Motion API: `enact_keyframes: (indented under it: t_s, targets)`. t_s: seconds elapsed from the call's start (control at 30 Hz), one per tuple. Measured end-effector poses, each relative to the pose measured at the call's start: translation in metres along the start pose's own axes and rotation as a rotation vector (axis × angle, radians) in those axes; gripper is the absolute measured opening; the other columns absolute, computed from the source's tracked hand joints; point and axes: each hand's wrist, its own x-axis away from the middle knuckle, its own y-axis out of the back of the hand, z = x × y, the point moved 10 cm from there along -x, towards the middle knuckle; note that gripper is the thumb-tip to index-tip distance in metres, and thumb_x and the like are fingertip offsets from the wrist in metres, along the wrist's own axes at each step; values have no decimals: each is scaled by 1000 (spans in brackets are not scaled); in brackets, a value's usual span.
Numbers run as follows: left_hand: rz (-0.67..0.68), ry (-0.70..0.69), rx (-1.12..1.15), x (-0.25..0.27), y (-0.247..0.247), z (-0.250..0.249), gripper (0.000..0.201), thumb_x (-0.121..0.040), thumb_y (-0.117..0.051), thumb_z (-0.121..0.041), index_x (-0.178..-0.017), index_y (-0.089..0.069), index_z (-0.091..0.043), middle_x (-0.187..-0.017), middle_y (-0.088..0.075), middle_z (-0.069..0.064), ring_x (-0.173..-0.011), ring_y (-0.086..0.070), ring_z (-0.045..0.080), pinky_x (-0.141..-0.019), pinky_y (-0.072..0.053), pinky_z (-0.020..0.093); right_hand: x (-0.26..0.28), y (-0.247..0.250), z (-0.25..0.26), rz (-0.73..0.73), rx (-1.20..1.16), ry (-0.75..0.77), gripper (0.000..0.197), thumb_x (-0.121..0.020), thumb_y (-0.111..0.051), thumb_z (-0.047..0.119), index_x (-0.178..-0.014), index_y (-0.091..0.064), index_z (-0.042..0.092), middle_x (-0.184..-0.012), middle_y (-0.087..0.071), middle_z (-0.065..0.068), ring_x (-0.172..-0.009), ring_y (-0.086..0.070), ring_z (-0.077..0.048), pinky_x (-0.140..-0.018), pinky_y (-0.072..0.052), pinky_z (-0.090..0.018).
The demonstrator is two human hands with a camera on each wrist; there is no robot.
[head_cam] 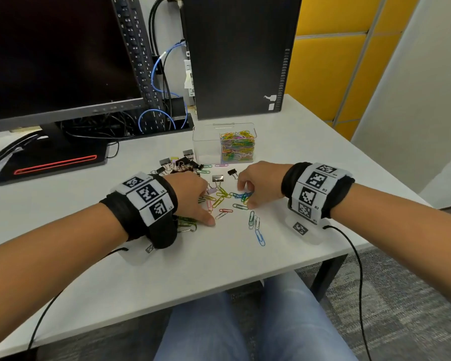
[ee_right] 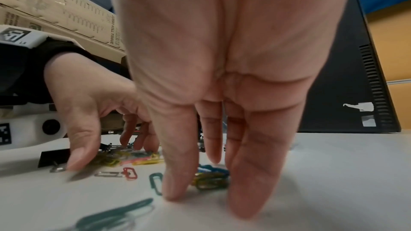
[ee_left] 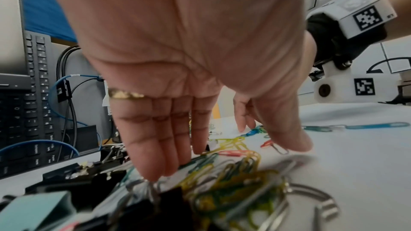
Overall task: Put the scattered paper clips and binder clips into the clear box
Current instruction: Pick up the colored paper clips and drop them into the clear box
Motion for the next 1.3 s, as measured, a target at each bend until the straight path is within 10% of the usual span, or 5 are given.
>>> enact_keyframes:
  t_s: [0.27,0.6,0.77,1.3]
  targets:
    - [-41,-83,175,-2,2,0,33,-82,-68,-36,-107,-62,-15,-98,-60,-3,-87,-53,12,-76,-44,24,-5,10,17,-92,-13,78,26,-85,-69,20,-109,-70,11,-108,-69,-5,-101,-62,-20,-77,-45,-23]
    - [-21,-139,181,-9,-5,-2,11,-89,-59,-30,-91,-58,-19,-92,-57,-3,-84,-51,15,-79,-46,30,-9,1,16,-31,19,61,26,-92,-58,22,-112,-65,7,-115,-64,-7,-93,-54,-20,-75,-39,-24]
    - [-62,-169,217,-11,3,-4,8,-87,-63,-24,-91,-59,-18,-82,-54,-7,-80,-50,13,-63,-39,19,-11,1,14,-37,21,72,26,-93,-57,22,-112,-63,6,-115,-63,-8,-88,-46,-15,-74,-36,-24]
    - [-717,-77,660,-35,126,25,12,-79,-71,-11,-90,-68,-9,-83,-63,0,-78,-58,12,-80,-52,26,-10,24,-19,-117,-309,3,10,-89,-62,12,-79,-61,9,-68,-68,-6,-53,-61,-11,-60,-50,-19]
